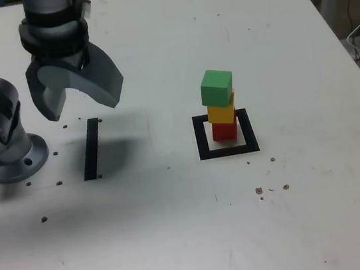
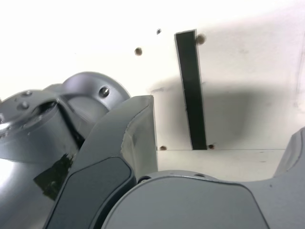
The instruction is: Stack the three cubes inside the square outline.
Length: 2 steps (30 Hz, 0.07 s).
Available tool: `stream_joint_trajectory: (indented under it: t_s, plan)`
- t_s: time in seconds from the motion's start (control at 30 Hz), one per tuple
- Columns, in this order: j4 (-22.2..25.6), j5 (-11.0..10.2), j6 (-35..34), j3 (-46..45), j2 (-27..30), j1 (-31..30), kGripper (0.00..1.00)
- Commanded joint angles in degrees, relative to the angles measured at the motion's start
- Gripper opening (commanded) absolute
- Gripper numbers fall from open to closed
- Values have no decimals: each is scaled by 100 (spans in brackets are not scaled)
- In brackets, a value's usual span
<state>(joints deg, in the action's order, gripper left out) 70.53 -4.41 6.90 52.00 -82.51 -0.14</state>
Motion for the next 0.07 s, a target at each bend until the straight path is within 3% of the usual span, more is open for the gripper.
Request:
stream_joint_trajectory:
  t_s: [0.0, 0.03]
  plan:
    - [-8, 48, -184, -57, 13, -113, 99]
    - [-23, 57, -264, -58, 16, -163, 99]
